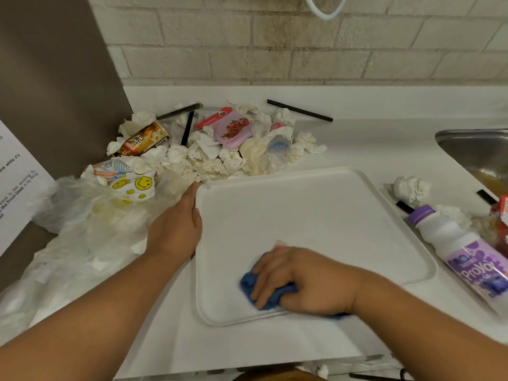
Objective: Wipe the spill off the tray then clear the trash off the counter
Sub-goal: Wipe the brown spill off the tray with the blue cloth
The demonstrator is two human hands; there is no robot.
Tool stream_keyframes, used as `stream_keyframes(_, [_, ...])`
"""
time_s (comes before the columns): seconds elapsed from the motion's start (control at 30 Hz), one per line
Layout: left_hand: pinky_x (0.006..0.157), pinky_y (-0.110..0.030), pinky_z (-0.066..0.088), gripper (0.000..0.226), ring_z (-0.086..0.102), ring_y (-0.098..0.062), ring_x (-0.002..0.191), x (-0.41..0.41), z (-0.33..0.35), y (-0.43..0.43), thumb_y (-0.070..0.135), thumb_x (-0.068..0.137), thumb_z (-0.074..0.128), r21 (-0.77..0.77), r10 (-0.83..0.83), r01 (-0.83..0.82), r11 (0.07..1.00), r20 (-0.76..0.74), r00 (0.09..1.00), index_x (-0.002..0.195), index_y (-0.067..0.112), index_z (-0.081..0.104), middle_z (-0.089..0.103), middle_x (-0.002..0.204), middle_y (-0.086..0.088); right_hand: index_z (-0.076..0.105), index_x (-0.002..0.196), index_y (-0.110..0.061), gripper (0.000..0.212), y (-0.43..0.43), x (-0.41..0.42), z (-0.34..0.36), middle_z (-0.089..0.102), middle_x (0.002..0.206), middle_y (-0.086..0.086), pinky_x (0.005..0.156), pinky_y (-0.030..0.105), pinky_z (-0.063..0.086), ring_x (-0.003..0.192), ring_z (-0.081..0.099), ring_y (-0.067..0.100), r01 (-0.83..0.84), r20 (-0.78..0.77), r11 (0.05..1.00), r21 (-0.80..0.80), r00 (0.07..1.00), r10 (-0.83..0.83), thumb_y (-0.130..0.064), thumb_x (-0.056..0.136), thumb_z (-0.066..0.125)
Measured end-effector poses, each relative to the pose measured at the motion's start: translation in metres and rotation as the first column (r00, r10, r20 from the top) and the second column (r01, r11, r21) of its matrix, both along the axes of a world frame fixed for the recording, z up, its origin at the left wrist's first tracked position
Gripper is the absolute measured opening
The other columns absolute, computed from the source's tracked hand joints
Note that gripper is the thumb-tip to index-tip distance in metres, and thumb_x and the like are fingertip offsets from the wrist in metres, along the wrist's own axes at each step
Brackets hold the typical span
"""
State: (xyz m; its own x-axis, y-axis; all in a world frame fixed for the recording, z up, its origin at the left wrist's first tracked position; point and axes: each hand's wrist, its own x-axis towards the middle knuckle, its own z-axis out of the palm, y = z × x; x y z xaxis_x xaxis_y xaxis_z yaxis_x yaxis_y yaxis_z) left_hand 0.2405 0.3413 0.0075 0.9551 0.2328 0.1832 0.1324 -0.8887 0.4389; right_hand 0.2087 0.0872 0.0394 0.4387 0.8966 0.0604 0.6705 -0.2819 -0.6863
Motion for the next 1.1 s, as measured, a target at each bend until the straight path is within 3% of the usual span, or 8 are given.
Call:
stream_keyframes(0.1, [0.077,-0.039,0.047,0.058,0.061,-0.032,0.093,0.0,0.0,0.0,0.022,0.097,0.036,-0.003,-0.006,0.006,1.0,0.0,1.0,0.15,0.033,0.016,0.066,0.111,-0.011,0.075,0.098,-0.014,0.029,0.034,-0.006,-0.009,0.07,0.11,-0.003,0.107,0.036,0.034,0.115,0.056,0.014,-0.073,0.067,0.997,-0.015,0.995,0.074,-0.007,0.075,0.059])
stream_keyframes(0.23, [0.075,-0.038,0.046,0.058,0.061,-0.032,0.09,0.0,0.0,0.002,0.022,0.097,0.037,-0.009,-0.013,0.013,1.0,0.004,1.0,0.149,0.033,0.017,0.067,0.108,-0.011,0.074,0.101,-0.007,0.032,0.005,0.004,-0.008,0.07,0.112,0.002,0.109,0.032,0.035,0.122,0.051,0.014,-0.024,-0.056,1.0,-0.002,0.998,0.024,0.004,0.073,0.063])
stream_keyframes(0.43, [0.072,-0.036,0.045,0.058,0.061,-0.031,0.088,0.0,-0.001,0.003,0.023,0.096,0.038,-0.008,-0.018,0.018,1.0,0.02,1.0,0.149,0.035,0.017,0.067,0.107,-0.009,0.074,0.096,-0.036,0.051,-0.107,0.032,0.004,0.064,0.113,-0.026,0.106,0.014,0.032,0.113,0.052,-0.009,0.609,-0.158,0.793,-0.013,0.782,-0.603,0.009,0.076,0.062])
stream_keyframes(0.57, [0.072,-0.037,0.046,0.057,0.061,-0.032,0.088,0.0,-0.001,0.001,0.023,0.096,0.037,0.003,-0.012,0.012,1.0,0.024,1.0,0.149,0.035,0.018,0.067,0.106,-0.01,0.07,0.102,-0.025,0.04,-0.105,0.038,-0.003,0.061,0.115,-0.016,0.093,-0.003,0.025,0.113,0.052,0.004,0.797,0.023,0.603,-0.04,0.604,-0.797,0.004,0.078,0.06])
stream_keyframes(0.73, [0.078,-0.039,0.048,0.056,0.061,-0.032,0.096,0.0,-0.001,-0.001,0.026,0.097,0.037,0.011,0.002,-0.002,1.0,0.004,1.0,0.148,0.034,0.018,0.065,0.116,-0.008,0.07,0.107,-0.005,0.037,-0.044,0.015,-0.01,0.065,0.114,0.001,0.098,-0.002,0.022,0.112,0.048,0.003,0.422,0.21,0.906,-0.017,0.888,-0.41,-0.002,0.072,0.06])
stream_keyframes(0.87, [0.084,-0.042,0.049,0.054,0.06,-0.033,0.103,-0.005,0.002,-0.004,0.029,0.097,0.042,-0.019,0.004,-0.003,1.0,0.028,1.0,0.147,0.031,0.024,0.063,0.122,-0.006,0.064,0.118,-0.004,0.037,-0.052,0.009,-0.006,0.052,0.125,-0.008,0.101,-0.002,0.016,0.121,0.032,-0.01,0.332,0.151,0.943,-0.007,0.933,-0.328,0.006,0.083,0.056])
stream_keyframes(1.0, [0.082,-0.041,0.047,0.05,0.06,-0.035,0.102,-0.012,0.011,-0.013,0.027,0.096,0.046,-0.03,0.036,-0.035,0.999,0.039,0.999,0.144,0.027,0.032,0.065,0.116,-0.009,0.063,0.12,-0.017,0.045,-0.104,0.017,0.0,0.051,0.119,-0.018,0.09,-0.005,0.021,0.114,0.044,-0.006,0.68,0.116,0.73,-0.064,0.732,-0.672,0.006,0.082,0.054])
stream_keyframes(1.1, [0.085,-0.041,0.047,0.047,0.06,-0.035,0.104,-0.014,0.015,-0.017,0.027,0.096,0.047,-0.005,0.062,-0.062,0.998,-0.008,0.998,0.141,0.024,0.037,0.065,0.116,-0.01,0.06,0.118,-0.022,0.035,-0.132,0.021,0.002,0.061,0.113,-0.01,0.085,0.017,0.039,0.102,0.057,0.015,0.827,0.284,0.507,-0.241,0.56,-0.778,-0.008,0.087,0.05])
